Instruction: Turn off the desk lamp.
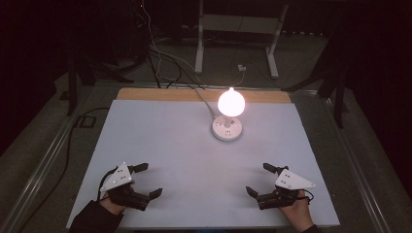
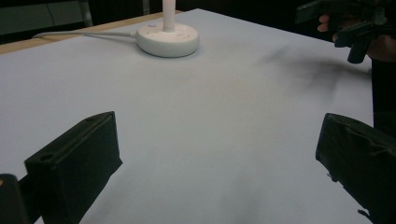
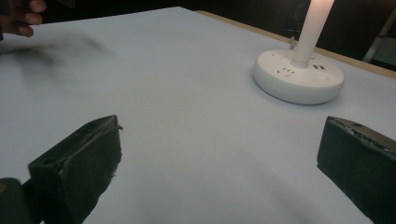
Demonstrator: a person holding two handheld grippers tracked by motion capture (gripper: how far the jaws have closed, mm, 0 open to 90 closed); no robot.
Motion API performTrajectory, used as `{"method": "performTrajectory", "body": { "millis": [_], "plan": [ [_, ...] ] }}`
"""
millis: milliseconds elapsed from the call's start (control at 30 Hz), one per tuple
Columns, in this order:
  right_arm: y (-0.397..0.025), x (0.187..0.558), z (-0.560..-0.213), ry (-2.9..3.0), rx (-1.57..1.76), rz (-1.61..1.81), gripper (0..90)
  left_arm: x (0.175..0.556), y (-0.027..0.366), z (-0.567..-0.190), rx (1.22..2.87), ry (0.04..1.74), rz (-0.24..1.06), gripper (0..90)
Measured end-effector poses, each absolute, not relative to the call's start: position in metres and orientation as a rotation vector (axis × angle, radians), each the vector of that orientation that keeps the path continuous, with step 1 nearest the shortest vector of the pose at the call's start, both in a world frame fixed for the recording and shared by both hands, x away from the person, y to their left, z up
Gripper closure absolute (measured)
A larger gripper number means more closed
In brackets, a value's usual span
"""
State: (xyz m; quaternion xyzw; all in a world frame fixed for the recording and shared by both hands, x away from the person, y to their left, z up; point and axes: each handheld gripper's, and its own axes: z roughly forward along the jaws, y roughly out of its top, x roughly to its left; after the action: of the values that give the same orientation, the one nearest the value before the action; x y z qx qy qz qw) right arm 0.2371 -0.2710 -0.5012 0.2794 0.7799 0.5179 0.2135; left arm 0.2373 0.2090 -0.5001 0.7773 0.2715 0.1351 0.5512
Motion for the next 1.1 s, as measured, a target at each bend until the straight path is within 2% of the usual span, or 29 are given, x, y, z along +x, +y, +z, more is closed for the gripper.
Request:
{"method": "performTrajectory", "body": {
  "millis": [667, 1100],
  "plan": [
    [-0.266, 0.236, -0.499, 2.195, 0.781, 1.420, 0.0, 0.237, 0.210, -0.499, 1.825, 0.640, 0.315, 0.4],
    [-0.260, 0.237, -0.485, 2.202, 0.809, 1.447, 0.0, 0.237, 0.209, -0.499, 1.814, 0.636, 0.308, 0.4]
  ]
}}
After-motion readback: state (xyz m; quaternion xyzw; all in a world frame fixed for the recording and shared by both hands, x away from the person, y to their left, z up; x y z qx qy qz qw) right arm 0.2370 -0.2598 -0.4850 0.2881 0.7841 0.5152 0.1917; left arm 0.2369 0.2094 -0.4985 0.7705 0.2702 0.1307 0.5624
